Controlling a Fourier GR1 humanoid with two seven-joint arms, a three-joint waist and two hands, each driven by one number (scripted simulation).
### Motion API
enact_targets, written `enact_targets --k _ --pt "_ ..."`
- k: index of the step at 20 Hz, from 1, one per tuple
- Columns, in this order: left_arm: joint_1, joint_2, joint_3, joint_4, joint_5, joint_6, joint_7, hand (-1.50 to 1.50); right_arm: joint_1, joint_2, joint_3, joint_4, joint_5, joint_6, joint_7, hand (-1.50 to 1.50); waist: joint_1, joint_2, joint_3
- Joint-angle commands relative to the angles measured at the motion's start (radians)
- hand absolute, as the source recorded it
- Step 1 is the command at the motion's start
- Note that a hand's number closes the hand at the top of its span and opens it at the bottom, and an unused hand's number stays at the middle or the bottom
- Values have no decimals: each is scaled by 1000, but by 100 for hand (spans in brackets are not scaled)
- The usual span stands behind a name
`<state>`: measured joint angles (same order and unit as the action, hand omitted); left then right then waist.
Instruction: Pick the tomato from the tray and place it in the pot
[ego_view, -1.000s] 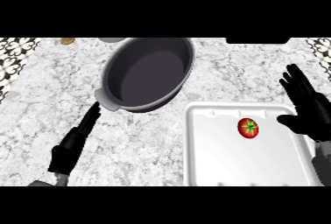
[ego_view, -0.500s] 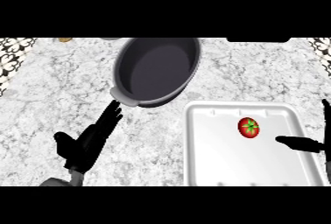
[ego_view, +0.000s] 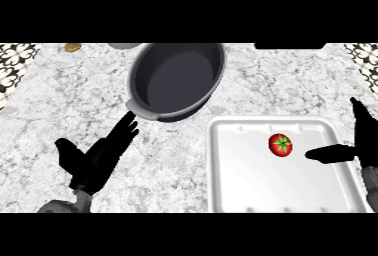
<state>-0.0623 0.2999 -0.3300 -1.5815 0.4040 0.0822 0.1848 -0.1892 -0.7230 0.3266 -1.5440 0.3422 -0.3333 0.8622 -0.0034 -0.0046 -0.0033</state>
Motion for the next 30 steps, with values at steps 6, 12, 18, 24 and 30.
enact_targets --k 6,12,18,24,30 --pt "55 -13 -9 -49 -14 -2 -1 0 -189 -25 -48 -236 -155 308 501 -150 12 0 1" --pt "-13 -16 20 -42 -7 9 61 0 -250 65 -28 -226 -138 276 623 -150 6 1 1" --pt "20 -12 41 -6 2 -52 2 0 -266 164 -13 -186 -75 253 618 -150 7 4 1" --pt "13 -24 28 -45 -11 -31 60 0 -214 242 33 -60 5 262 526 -150 10 4 2" --pt "51 -7 44 -65 -4 -66 39 0 -220 289 58 51 113 275 536 -150 18 5 2"
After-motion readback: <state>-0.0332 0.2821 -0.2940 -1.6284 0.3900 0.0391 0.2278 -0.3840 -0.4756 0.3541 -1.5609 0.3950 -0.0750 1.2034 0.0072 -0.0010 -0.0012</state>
